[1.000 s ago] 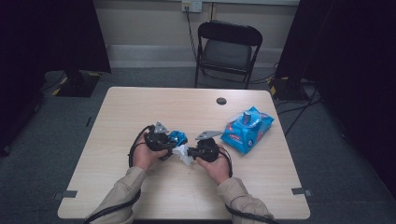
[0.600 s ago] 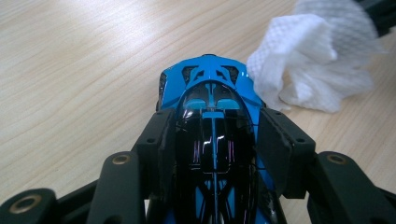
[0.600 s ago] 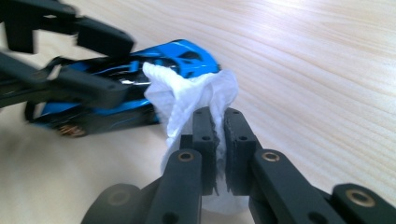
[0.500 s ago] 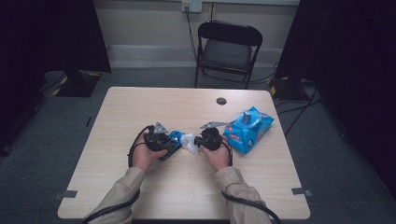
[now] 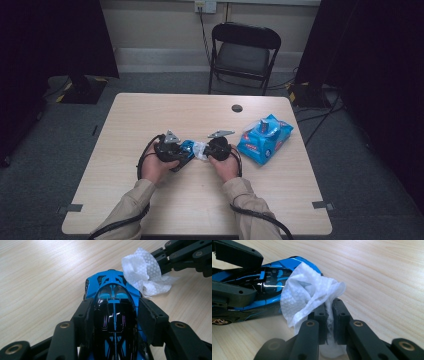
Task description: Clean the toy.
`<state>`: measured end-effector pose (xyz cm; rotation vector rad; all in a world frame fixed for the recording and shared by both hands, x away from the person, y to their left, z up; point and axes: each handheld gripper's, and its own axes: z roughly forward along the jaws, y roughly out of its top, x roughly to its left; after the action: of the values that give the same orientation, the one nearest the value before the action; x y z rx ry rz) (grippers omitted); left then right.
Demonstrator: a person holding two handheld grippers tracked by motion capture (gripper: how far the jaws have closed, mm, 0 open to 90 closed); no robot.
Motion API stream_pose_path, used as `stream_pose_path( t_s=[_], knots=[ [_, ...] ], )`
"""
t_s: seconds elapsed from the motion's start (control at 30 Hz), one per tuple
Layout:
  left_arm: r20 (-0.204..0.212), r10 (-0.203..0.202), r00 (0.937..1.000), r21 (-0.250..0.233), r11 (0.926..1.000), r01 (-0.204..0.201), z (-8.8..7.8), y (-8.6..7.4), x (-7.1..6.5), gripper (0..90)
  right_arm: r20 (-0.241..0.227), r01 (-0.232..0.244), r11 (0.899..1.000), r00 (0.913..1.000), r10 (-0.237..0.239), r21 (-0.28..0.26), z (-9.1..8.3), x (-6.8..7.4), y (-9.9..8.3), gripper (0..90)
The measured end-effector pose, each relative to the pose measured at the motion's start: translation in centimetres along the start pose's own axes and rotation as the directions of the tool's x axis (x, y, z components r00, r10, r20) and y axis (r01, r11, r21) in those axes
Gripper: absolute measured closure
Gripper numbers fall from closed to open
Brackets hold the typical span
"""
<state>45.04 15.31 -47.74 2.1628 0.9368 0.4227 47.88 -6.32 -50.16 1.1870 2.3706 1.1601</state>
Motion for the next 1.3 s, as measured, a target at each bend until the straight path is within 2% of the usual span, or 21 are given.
stream_pose_path(
  t_s=[0.3, 0.5, 0.8, 0.87, 0.93, 0.97, 1.1, 1.3],
  knots=[
    [0.002, -0.005, 1.0000, 0.007, 1.0000, 0.005, -0.1, 0.0, 0.0, 47.9, -0.023, -0.019, 1.000, 0.9995, 0.019, 0.000, -0.3, 0.6, -0.4, 83.9],
    [0.000, -0.009, 1.0000, 0.007, 0.9999, 0.009, -0.1, 0.0, -0.1, 47.9, -0.057, -0.010, 1.000, 0.9983, 0.010, 0.008, -0.5, 1.1, -0.7, 84.0],
    [-0.007, -0.004, 1.0000, 0.007, 1.0000, 0.004, -0.1, 0.0, -0.1, 47.8, -0.109, 0.018, 1.000, 0.9939, -0.017, 0.012, -0.6, 2.9, -1.1, 84.4],
    [-0.003, -0.012, 0.9999, 0.004, 0.9999, 0.012, -0.1, 0.0, -0.1, 47.8, -0.124, 0.028, 0.999, 0.9919, -0.026, 0.016, -0.6, 3.3, -1.2, 84.5],
    [-0.010, -0.001, 0.9999, 0.008, 1.0000, 0.001, -0.1, 0.1, -0.1, 47.8, -0.137, 0.034, 0.999, 0.9900, -0.032, 0.017, -0.6, 3.6, -1.2, 84.7],
    [-0.004, -0.010, 0.9999, 0.007, 0.9999, 0.010, 0.0, 0.0, -0.1, 47.8, -0.147, 0.040, 0.999, 0.9885, -0.037, 0.017, -0.6, 3.9, -1.3, 84.6],
    [-0.012, -0.004, 0.9999, 0.008, 1.0000, 0.004, -0.1, 0.1, -0.1, 47.9, -0.173, 0.057, 0.998, 0.9834, -0.053, 0.015, -0.5, 5.0, -1.5, 84.7],
    [-0.005, -0.010, 0.9999, 0.010, 0.9999, 0.010, -0.1, 0.1, -0.1, 47.8, -0.203, 0.053, 0.998, 0.9780, -0.048, 0.019, -0.5, 5.5, -1.6, 84.6]
  ],
)
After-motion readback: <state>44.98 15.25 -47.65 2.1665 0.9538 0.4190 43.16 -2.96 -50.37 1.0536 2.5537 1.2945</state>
